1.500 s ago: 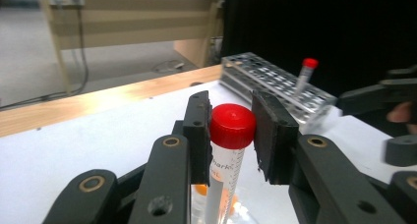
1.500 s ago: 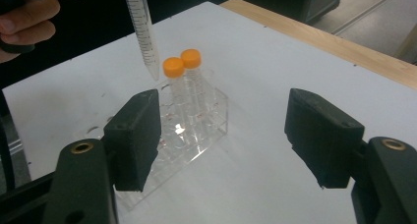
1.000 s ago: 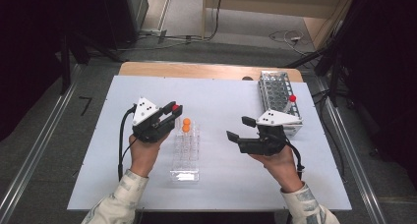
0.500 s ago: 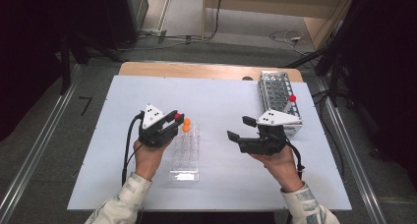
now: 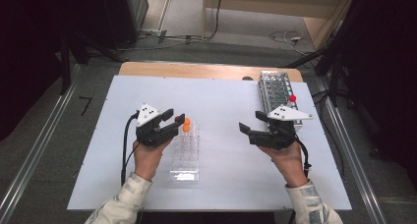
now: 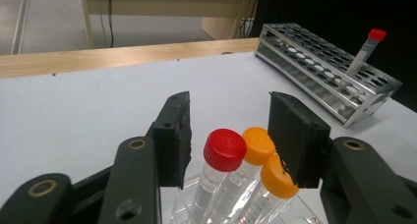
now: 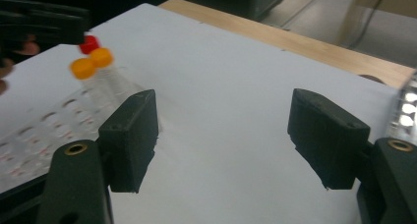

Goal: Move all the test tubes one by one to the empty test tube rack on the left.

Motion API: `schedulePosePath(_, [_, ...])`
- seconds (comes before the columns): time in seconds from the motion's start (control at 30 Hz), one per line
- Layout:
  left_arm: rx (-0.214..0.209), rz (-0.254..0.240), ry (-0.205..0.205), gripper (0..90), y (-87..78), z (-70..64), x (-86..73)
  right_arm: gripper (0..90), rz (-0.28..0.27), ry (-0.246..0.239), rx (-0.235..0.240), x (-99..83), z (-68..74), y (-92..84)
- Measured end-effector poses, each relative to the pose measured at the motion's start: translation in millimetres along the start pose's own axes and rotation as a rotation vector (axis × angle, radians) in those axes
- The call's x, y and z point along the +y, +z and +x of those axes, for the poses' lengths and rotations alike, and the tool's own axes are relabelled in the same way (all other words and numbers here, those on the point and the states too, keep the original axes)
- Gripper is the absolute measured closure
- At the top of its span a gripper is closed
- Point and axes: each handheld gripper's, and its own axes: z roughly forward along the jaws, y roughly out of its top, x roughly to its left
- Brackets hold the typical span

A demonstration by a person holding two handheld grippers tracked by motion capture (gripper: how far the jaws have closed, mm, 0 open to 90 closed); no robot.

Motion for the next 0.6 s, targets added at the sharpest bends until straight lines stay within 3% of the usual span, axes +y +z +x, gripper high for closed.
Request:
schedulePosePath(0.2, [0.015,-0.004,-0.004,38.1,-0.7,-2.1,2.2,25.9,-0.003,0.065,-0.154,-10.1,-33.3,-0.5])
schedulePosePath(0.37, [0.008,-0.002,0.007,34.7,-1.2,-5.4,3.6,26.5,-0.012,0.107,-0.298,-19.2,-62.3,-4.0])
schedulePosePath(0.5, [0.004,-0.005,0.008,34.7,-1.6,-6.8,4.7,27.2,-0.016,0.145,-0.385,-25.1,-83.7,-4.5])
schedulePosePath(0.6, [-0.001,-0.006,0.006,34.8,-2.1,-7.1,5.3,29.3,0.0,0.173,-0.416,-29.4,-99.2,0.3])
